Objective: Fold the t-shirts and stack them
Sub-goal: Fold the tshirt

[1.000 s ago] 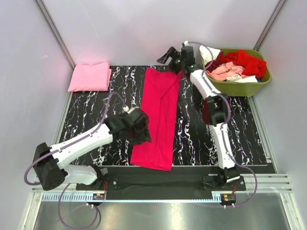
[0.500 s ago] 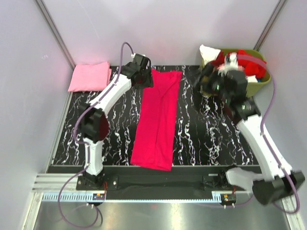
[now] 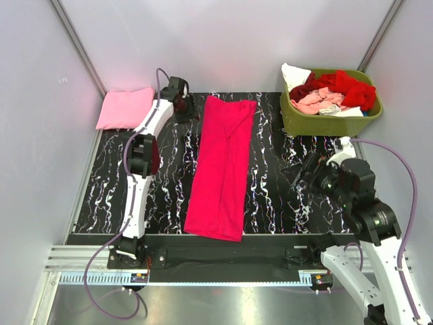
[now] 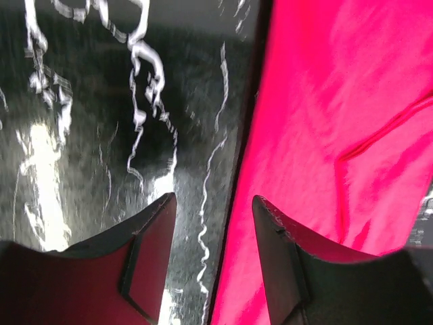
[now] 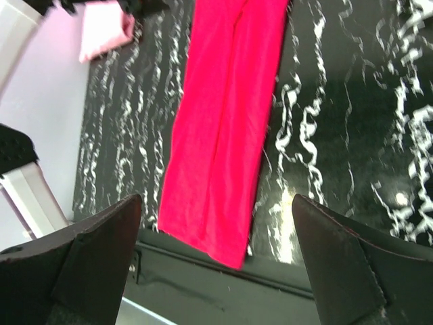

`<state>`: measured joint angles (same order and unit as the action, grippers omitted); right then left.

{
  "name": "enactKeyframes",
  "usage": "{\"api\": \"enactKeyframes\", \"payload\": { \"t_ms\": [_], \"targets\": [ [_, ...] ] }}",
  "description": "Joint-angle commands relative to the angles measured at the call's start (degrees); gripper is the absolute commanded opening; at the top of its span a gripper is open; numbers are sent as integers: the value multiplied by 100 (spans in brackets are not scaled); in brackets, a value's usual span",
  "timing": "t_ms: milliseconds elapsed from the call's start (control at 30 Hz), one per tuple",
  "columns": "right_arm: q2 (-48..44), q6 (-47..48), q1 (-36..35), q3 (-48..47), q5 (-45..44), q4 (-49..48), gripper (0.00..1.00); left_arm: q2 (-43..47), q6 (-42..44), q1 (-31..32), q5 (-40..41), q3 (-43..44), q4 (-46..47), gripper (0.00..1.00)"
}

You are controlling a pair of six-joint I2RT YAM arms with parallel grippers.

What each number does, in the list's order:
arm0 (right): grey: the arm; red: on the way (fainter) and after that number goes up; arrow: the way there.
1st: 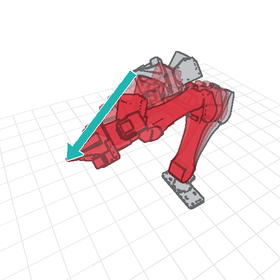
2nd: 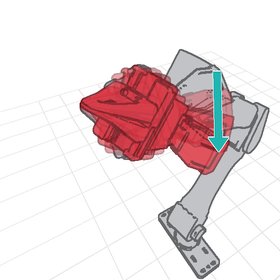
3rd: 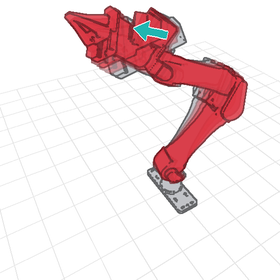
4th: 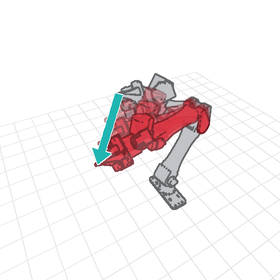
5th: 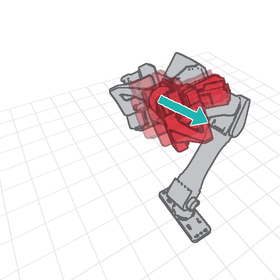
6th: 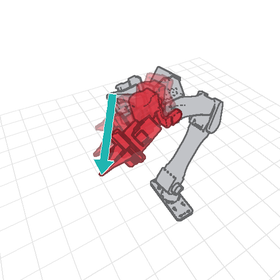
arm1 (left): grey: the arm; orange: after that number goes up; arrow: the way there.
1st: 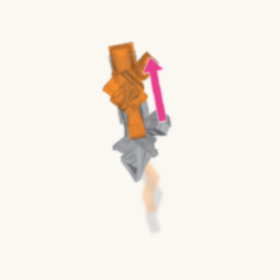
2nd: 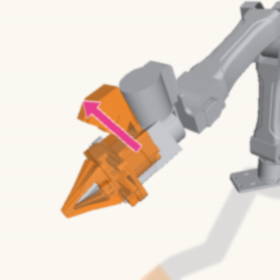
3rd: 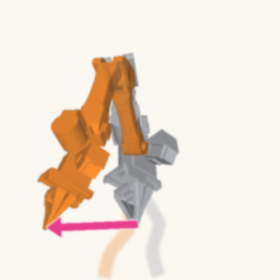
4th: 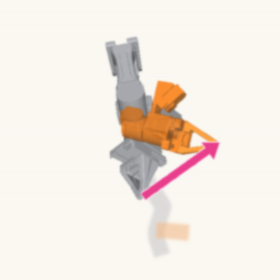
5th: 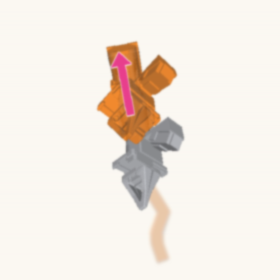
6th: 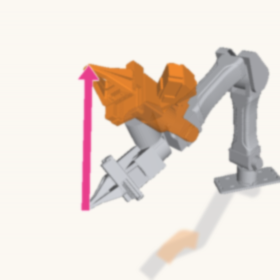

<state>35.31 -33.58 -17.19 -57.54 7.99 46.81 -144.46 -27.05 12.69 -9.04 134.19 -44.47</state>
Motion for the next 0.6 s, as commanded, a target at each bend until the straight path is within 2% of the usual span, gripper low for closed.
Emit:
{"api": "enactKeyframes", "payload": {
  "t_ms": [0, 233, 433, 500, 567],
  "targets": [
    [-68, 168, -30, 129, -35, 628, 100, -90, -46, 85, -713, 336, 588, 54],
    [72, 185, -30, 23, -87, 698, 100, -381, -362, 85, -977, 38, 877, 54],
    [239, 282, -30, -64, -61, 672, 100, -591, -687, 94, -1126, -156, 1028, 47],
    [275, 282, -39, -65, -43, 663, 100, -627, -758, 94, -1092, -183, 1054, 41],
    [283, 265, -39, -12, -26, 663, 100, -618, -819, 94, -1100, -200, 1098, 24]
  ]
}}
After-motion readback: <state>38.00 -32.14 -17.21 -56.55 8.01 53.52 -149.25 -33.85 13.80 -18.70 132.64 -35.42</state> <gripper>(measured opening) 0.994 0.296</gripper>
